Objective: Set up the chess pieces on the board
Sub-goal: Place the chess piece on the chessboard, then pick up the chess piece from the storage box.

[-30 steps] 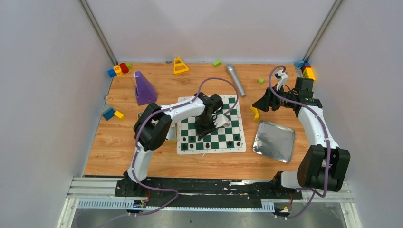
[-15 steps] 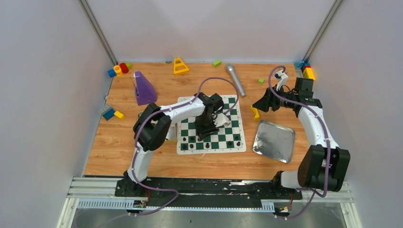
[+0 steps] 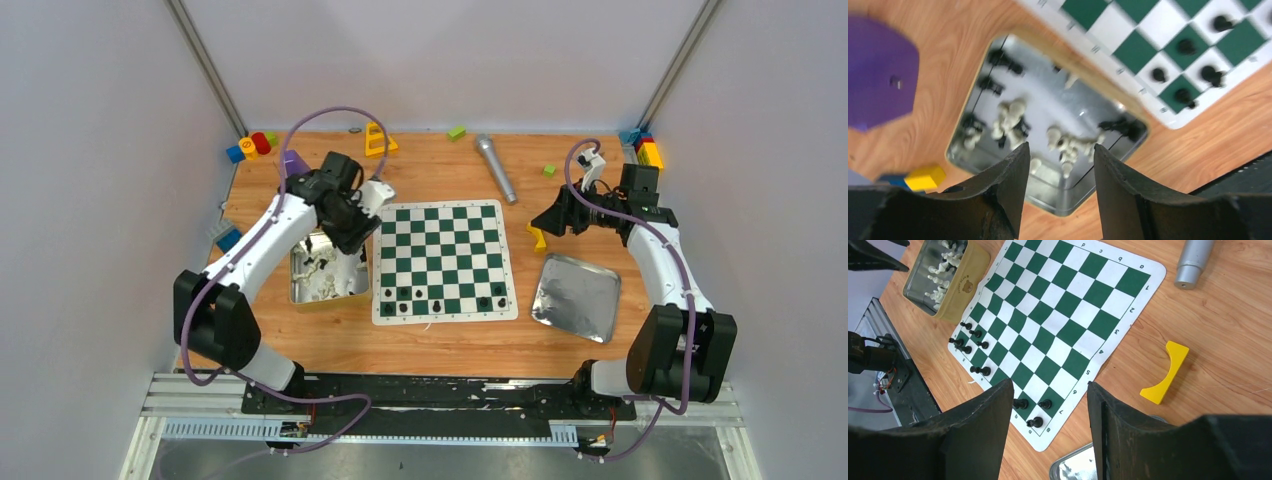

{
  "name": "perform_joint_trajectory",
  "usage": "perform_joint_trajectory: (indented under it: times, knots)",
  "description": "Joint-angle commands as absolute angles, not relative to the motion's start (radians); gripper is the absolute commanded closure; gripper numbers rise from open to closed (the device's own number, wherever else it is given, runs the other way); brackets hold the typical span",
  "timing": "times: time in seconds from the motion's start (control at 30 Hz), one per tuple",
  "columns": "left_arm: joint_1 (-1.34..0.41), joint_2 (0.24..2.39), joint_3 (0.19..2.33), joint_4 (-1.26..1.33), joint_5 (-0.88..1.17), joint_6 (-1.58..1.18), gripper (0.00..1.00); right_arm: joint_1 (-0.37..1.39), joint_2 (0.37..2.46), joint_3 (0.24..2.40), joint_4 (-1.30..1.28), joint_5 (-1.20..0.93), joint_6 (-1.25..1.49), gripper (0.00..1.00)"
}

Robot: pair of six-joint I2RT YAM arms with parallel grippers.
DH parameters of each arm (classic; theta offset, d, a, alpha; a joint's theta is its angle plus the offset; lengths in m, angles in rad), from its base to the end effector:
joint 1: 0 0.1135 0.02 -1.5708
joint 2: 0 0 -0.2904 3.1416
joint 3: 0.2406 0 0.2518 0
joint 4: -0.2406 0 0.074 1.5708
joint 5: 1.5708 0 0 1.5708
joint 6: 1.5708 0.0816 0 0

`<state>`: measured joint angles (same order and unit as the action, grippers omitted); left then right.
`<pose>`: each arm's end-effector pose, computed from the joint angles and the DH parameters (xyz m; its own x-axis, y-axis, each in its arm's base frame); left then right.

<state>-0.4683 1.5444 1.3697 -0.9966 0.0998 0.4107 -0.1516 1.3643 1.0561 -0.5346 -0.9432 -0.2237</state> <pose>0.2854 -0.1535 0.2774 -0.5606 0.7288 -0.3933 0.7717 0.6320 0.0711 0.2994 0.0211 0.2897 -0.6211 -0.0369 -0.7828 -0.5964 0.6703 0.4416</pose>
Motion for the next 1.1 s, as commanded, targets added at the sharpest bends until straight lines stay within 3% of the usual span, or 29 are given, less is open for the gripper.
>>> perform_joint_trajectory:
  times: [0.0,0.27,0.77,1.07]
  knots:
    - [-0.321,1.497,1.252,-0.965,0.083,0.431,0.44,-0.150,1.372,1.077,-0.525,-0.961,-0.247,0.43]
    - [-0.121,1.521,1.142,-0.793,0.103,0.407,0.53,-0.150,1.382,1.075,-0.527,-0.965,-0.247,0.43]
    - [-0.028,1.630,1.109,-0.675,0.087,0.432,0.64,-0.150,1.389,1.072,-0.532,-0.969,-0.253,0.43]
    - [0.026,1.665,1.109,-0.700,0.095,0.538,0.66,-0.150,1.395,1.073,-0.534,-0.972,-0.255,0.43]
